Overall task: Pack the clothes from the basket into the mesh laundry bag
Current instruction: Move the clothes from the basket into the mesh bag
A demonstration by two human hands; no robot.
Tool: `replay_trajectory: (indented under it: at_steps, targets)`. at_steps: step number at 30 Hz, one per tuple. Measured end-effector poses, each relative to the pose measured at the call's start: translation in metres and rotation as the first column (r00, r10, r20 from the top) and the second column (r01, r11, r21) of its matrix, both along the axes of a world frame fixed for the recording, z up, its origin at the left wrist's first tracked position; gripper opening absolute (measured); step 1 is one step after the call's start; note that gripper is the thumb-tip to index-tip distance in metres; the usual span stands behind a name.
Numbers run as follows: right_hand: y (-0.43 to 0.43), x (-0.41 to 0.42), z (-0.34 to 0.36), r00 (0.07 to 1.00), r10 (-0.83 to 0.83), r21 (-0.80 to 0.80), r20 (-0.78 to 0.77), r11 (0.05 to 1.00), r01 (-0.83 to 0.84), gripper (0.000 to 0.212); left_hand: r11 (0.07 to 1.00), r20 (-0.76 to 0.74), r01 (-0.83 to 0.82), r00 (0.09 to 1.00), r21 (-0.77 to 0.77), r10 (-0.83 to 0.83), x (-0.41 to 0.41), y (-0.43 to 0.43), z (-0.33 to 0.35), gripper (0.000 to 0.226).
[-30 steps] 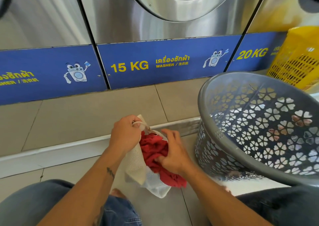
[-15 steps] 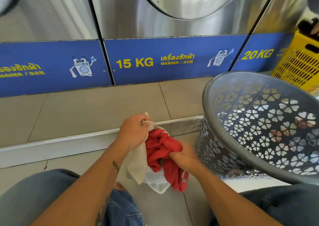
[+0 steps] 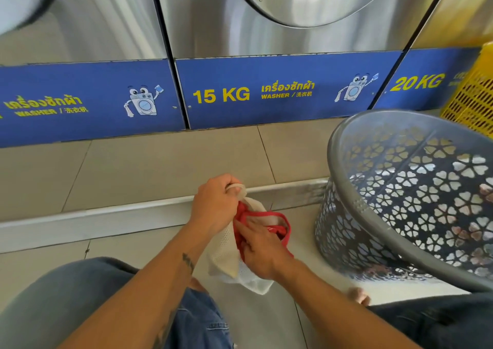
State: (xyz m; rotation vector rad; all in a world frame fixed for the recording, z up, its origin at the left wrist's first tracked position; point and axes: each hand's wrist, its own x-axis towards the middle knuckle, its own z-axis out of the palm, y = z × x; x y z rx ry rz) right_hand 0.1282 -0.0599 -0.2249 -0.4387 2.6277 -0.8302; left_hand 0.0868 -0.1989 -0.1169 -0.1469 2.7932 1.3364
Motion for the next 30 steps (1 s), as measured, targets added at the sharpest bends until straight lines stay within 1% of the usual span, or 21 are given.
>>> replay_trajectory:
  at_steps: [1,2,4,7,9,10,12,13,14,15,16,17,18,19,20,23,25,26,27,29,30]
  targets:
    - [0.004,-0.003,-0.002,0.999,0.011,0.112,0.041,0.994,-0.016,0.067,1.0,0.006,0.008,1.0,0.001,-0.008,0.001,-0.001,0.0,0.017]
    - [0.006,-0.006,0.0,0.996,0.025,0.179,0.081,0.983,-0.039,0.066,1.0,0.011,0.009,1.0,0.004,-0.009,0.001,-0.002,-0.001,0.017]
    - [0.007,-0.014,0.013,0.99,0.023,0.198,0.14,0.979,-0.051,0.067,1.0,0.027,-0.006,1.0,0.001,0.006,-0.001,-0.004,-0.001,0.018]
    - [-0.001,-0.022,0.03,0.99,-0.034,0.019,0.136,0.999,0.032,0.069,0.999,0.048,-0.041,0.998,-0.013,0.042,-0.006,-0.005,-0.002,0.017]
    - [-0.005,-0.016,0.03,0.989,-0.105,-0.179,0.103,0.976,0.122,0.07,0.999,0.053,-0.045,0.998,-0.013,0.045,-0.009,-0.003,-0.003,0.016]
    - [-0.004,-0.013,0.03,0.983,-0.163,-0.247,0.088,0.952,0.18,0.07,0.999,0.053,-0.041,0.998,-0.017,0.042,-0.01,-0.002,-0.004,0.017]
    - [0.005,-0.01,0.027,0.95,-0.307,-0.233,0.05,0.922,0.31,0.074,0.999,0.047,-0.028,0.998,-0.044,0.03,-0.012,0.001,-0.005,0.018]
    - [0.012,-0.009,0.023,0.922,-0.384,-0.178,0.044,0.906,0.385,0.083,0.998,0.045,-0.017,0.999,-0.066,0.02,-0.012,0.001,-0.006,0.019]
    - [0.021,-0.01,0.017,0.883,-0.461,-0.136,0.086,0.873,0.469,0.098,0.996,0.045,-0.001,0.999,-0.089,0.005,-0.012,0.002,-0.008,0.02]
    - [0.031,-0.01,0.013,0.828,-0.525,-0.107,0.196,0.828,0.551,0.115,0.994,0.046,0.018,0.999,-0.107,-0.014,-0.012,0.002,-0.009,0.02]
    - [0.04,-0.01,0.005,0.761,-0.558,-0.124,0.33,0.774,0.621,0.13,0.993,0.049,0.038,0.998,-0.115,-0.033,-0.011,0.002,-0.01,0.02]
    - [0.048,-0.009,-0.003,0.698,-0.542,-0.168,0.468,0.721,0.673,0.139,0.992,0.054,0.055,0.997,-0.113,-0.05,-0.011,0.001,-0.01,0.019]
    - [0.054,-0.007,-0.012,0.653,-0.484,-0.228,0.582,0.674,0.703,0.136,0.992,0.055,0.069,0.996,-0.107,-0.063,-0.011,0.002,-0.01,0.018]
    - [0.055,-0.005,-0.015,0.631,-0.42,-0.277,0.652,0.643,0.714,0.125,0.992,0.055,0.078,0.996,-0.103,-0.072,-0.012,0.002,-0.011,0.018]
    - [0.054,-0.002,-0.019,0.627,-0.388,-0.318,0.676,0.614,0.723,0.109,0.991,0.056,0.085,0.995,-0.105,-0.08,-0.013,0.002,-0.012,0.019]
    - [0.04,-0.004,-0.014,0.631,-0.444,-0.382,0.636,0.529,0.758,0.08,0.988,0.052,0.098,0.994,-0.116,-0.093,-0.016,0.004,-0.016,0.018]
    - [0.027,-0.012,-0.001,0.675,-0.49,-0.447,0.551,0.509,0.735,0.053,0.99,0.038,0.098,0.995,-0.104,-0.095,-0.017,0.005,-0.017,0.018]
    - [0.019,-0.016,0.008,0.723,-0.507,-0.48,0.469,0.541,0.69,0.04,0.992,0.026,0.096,0.995,-0.086,-0.094,-0.017,0.006,-0.016,0.018]
    - [0.009,-0.019,0.021,0.784,-0.51,-0.5,0.354,0.605,0.619,0.036,0.993,0.011,0.094,0.996,-0.068,-0.094,-0.017,0.007,-0.015,0.019]
    - [-0.007,-0.02,0.038,0.905,-0.415,-0.525,0.096,0.751,0.4,0.042,0.994,-0.02,0.097,0.995,-0.047,-0.098,-0.017,0.006,-0.011,0.022]
    - [-0.012,-0.019,0.042,0.942,-0.337,-0.509,-0.013,0.813,0.284,0.042,0.994,-0.032,0.1,0.994,-0.043,-0.102,-0.016,0.005,-0.01,0.024]
